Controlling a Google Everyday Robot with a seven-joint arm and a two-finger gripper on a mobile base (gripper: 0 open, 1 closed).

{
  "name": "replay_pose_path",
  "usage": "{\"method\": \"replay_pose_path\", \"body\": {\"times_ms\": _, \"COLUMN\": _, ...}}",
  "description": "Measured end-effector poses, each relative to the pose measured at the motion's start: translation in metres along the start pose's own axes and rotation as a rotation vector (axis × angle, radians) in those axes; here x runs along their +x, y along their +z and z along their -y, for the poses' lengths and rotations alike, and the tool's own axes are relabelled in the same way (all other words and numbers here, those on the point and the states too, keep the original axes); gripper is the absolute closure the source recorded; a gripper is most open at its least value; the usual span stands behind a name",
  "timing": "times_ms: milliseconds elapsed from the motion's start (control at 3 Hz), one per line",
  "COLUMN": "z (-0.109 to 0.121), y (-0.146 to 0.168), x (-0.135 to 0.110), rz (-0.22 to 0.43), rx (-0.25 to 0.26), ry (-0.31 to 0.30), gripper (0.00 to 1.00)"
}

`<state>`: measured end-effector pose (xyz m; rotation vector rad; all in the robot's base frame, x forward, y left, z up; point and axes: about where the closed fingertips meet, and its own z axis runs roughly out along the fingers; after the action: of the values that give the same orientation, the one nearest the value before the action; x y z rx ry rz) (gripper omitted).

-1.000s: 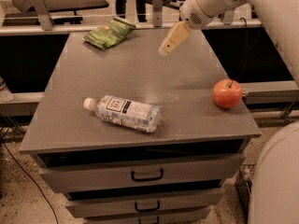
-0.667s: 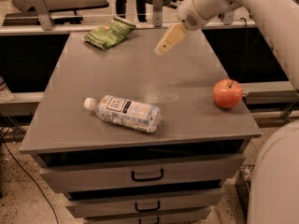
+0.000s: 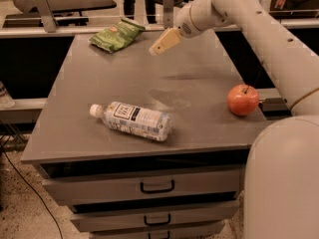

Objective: Pick green jalapeno chip bag

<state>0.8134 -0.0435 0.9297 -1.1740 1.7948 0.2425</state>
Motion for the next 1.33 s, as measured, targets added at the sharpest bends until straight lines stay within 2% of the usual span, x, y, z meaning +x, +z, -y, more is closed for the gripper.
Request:
{"method": "replay_pose_path", "body": {"times_ms": 333, "z": 0.007, "y": 0.033, "x": -0.006, "rz": 0.048, "rx": 0.013, "ry": 0.077, "gripper": 0.0}}
{"method": "replay_pose_path", "body": {"times_ms": 667, "z": 0.007, "y": 0.067, "x": -0.017, "rz": 0.042, "rx": 0.03, "ry": 0.139, "gripper": 0.0}}
{"method": "replay_pose_path", "body": {"times_ms": 1333, "z": 0.004, "y": 0.134, "x": -0.021, "rz": 0.017, "rx": 0.044, "ry": 0.246, "gripper": 0.0}}
